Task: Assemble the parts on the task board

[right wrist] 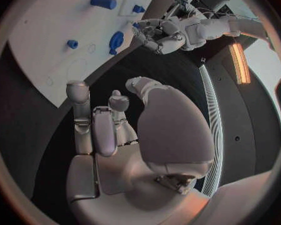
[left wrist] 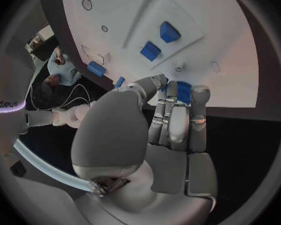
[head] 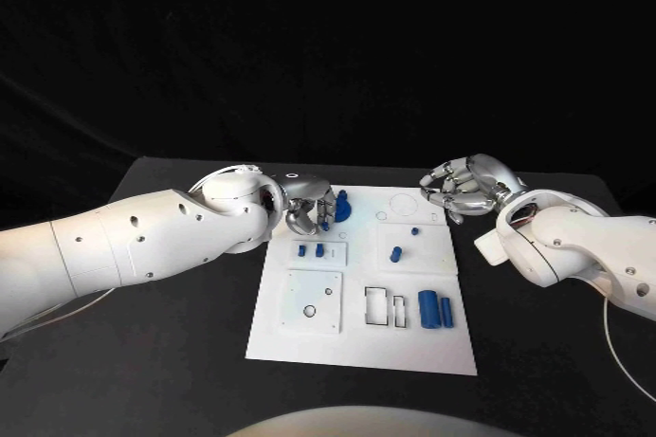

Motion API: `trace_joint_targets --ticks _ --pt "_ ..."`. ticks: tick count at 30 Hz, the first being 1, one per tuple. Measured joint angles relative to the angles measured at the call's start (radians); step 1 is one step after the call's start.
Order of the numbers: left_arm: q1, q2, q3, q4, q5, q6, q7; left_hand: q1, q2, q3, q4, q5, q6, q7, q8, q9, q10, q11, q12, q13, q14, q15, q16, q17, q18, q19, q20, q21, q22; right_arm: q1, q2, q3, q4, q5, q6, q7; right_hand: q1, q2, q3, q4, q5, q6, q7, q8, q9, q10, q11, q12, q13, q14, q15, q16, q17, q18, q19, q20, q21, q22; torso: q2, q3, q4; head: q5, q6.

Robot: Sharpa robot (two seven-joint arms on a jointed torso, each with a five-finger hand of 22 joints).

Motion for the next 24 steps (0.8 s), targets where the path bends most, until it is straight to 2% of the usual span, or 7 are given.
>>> trace_joint_targets --ticks 8,24 --pt "0.0 -0.013 0.001 -0.022 0.014 0.015 -0.008 0.0 0.0 -0.003 0.003 0.0 0.0 0.0 -0.004 0.0 0.0 0.0 -0.004 0.0 0.0 0.0 0.0 -0.005 0.0 0.0 0.0 0.0 0.0 0.0 0.0 0.0 0.0 0.0 0.0 0.0 0.0 0.0 0.003 -0.003 0.0 0.0 0.0 0.004 0.0 0.0 0.0 0.0 0.0 0.0 0.0 0.0 0.0 0.0 0.0 0.0 0.0 0.0 0.0 0.0 -0.0007 0.0 -0.001" --pt "0.0 -0.006 0.001 -0.044 0.037 0.046 -0.016 0.0 0.0 -0.003 0.003 0.0 0.0 0.0 -0.004 0.0 0.0 0.0 -0.004 -0.001 0.0 0.0 0.0 -0.005 0.0 0.0 0.0 -0.004 0.0 -0.001 0.0 0.0 0.0 0.0 0.0 0.0 0.0 0.0 0.003 -0.003 0.0 0.0 0.0 0.004 0.0 0.0 0.0 0.0 0.0 0.0 0.0 0.0 0.0 0.0 0.0 0.0 0.0 0.0 0.0 0.0006 -0.0015 0.001 -0.003"
